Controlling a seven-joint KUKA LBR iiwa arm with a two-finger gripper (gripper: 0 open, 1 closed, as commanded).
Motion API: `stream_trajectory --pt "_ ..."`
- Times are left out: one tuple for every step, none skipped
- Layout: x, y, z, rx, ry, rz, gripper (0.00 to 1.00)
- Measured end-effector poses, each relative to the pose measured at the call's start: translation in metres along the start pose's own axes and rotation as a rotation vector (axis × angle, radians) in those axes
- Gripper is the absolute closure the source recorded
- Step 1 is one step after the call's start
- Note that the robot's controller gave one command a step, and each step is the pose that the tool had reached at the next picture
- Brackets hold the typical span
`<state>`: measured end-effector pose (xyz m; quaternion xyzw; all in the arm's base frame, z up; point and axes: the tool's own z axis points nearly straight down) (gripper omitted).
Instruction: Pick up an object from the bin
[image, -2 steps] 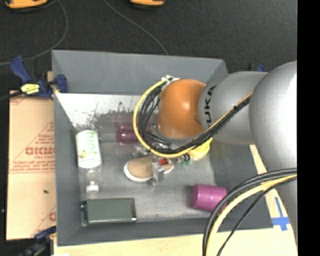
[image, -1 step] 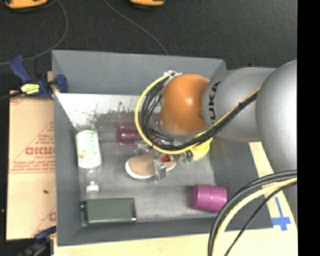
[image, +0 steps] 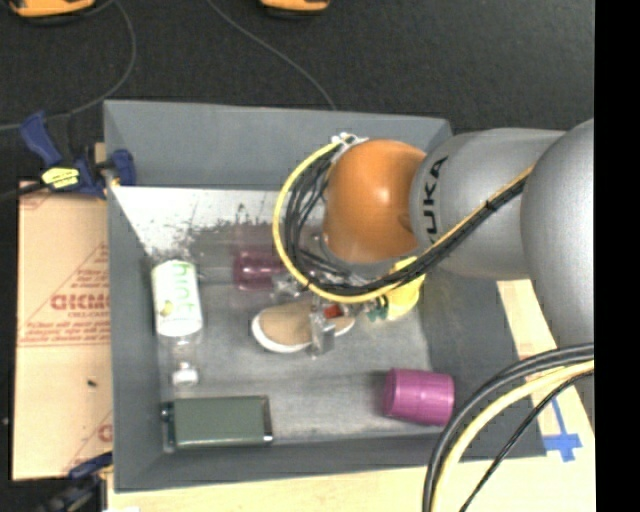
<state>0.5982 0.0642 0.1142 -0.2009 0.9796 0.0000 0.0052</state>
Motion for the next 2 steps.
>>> stream_trajectory --pt "-0.0002 -0.0004 -0.0073 0.001 -0.001 0.0 1.0" --pt "0.0 -0.0004 -0.0133 0.001 0.0 0.0 1.0"
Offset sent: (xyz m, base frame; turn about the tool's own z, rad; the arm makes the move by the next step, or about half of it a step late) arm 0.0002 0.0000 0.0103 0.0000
